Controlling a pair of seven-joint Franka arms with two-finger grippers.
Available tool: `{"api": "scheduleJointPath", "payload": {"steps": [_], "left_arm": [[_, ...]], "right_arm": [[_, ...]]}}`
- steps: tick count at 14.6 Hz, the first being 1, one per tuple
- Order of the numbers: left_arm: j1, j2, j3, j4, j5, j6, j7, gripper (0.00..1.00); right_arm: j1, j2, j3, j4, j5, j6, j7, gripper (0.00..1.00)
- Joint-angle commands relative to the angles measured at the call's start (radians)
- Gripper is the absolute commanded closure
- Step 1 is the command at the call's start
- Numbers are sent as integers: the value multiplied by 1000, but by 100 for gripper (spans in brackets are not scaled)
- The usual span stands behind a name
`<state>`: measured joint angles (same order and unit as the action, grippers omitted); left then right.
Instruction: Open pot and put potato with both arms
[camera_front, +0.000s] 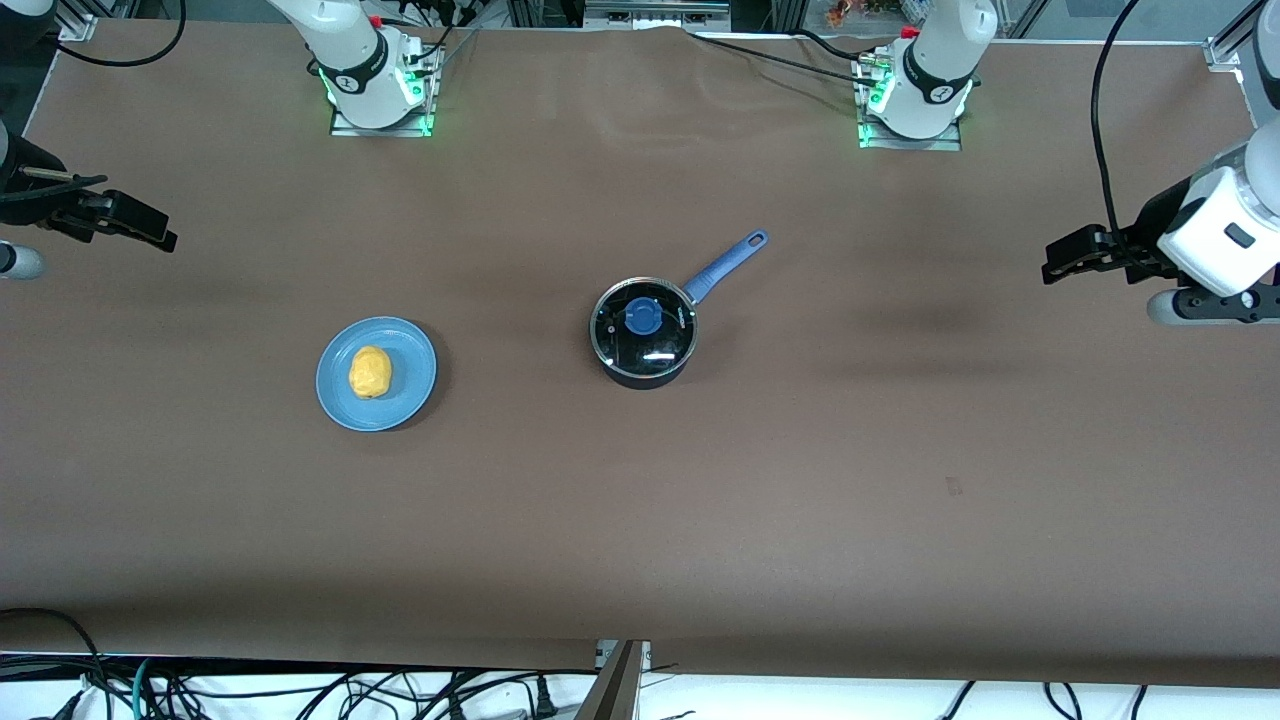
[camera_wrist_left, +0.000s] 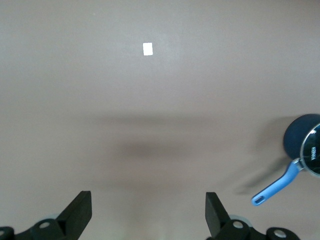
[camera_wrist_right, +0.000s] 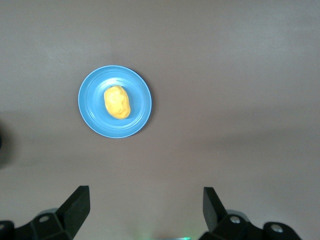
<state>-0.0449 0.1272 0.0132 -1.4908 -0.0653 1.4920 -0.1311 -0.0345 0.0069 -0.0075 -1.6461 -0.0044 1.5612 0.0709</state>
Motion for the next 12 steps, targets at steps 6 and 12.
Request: {"api": "scheduleJointPath", "payload": {"steps": [6,12], "left_arm": [[10,-3,-6,29,-10,-29,-42,0],[-9,0,-39,27,-21,-27,-54,0]], "right_arm": [[2,-1,1,0,-11,0,-5,0],[2,-2,1,0,-12,-4,7,0]]}}
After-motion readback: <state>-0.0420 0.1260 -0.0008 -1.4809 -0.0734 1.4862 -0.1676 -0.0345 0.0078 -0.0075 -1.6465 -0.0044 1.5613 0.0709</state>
